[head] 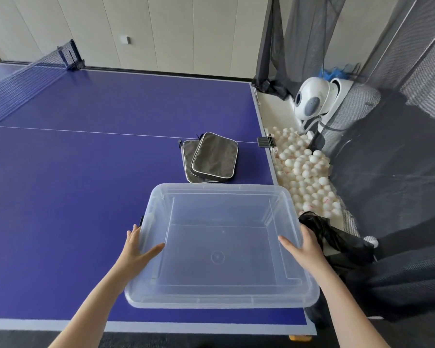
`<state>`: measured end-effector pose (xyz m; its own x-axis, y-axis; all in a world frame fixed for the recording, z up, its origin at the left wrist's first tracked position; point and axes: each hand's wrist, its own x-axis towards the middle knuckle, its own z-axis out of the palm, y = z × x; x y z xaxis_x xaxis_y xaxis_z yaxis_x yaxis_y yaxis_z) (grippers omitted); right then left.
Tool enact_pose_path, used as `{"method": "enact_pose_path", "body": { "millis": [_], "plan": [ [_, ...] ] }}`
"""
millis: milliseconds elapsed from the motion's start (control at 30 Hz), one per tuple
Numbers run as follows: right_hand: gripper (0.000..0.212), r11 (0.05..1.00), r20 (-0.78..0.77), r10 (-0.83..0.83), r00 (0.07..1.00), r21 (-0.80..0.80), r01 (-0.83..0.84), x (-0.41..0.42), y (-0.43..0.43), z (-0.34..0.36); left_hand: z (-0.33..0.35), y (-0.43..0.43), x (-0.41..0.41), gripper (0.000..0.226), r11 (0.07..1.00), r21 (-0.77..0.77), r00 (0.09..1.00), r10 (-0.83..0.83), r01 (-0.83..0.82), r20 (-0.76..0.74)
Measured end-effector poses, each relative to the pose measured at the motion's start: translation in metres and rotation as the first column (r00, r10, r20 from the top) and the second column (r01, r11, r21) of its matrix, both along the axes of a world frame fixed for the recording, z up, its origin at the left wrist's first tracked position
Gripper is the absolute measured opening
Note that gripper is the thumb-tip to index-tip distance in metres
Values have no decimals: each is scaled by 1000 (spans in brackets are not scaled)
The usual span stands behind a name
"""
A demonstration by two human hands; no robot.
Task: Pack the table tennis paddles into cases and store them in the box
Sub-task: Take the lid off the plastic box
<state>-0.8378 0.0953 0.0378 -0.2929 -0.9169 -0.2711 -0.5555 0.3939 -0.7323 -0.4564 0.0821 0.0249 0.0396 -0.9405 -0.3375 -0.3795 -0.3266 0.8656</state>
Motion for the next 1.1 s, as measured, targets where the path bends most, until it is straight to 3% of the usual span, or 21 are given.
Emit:
{"method": "enact_pose_path", "body": {
  "millis": [200, 367, 500, 833, 1100],
  "plan": [
    [81, 997, 12, -10, 1000, -75, 11, 0, -8, 20, 30, -5, 7, 93, 995, -81, 998, 57, -58, -13],
    [78, 994, 104, -19, 994, -105, 30, 8, -27, 44, 51, -19, 11, 61, 982, -136, 991, 125, -132, -56],
    [87, 997, 62, 0, 998, -76, 5, 18, -51, 54, 64, -29, 21, 30, 970, -94, 972, 218, -226, -85],
    [69, 991, 70, 61, 996, -126, -52, 90, -131, 87, 108, -72, 90, 28, 939, -151, 949, 297, -310, -102],
    [57, 982, 154, 20, 988, -188, 10, 201, -194, 98, 121, -140, 206, 27, 922, -173, 938, 337, -347, -84]
  ]
}}
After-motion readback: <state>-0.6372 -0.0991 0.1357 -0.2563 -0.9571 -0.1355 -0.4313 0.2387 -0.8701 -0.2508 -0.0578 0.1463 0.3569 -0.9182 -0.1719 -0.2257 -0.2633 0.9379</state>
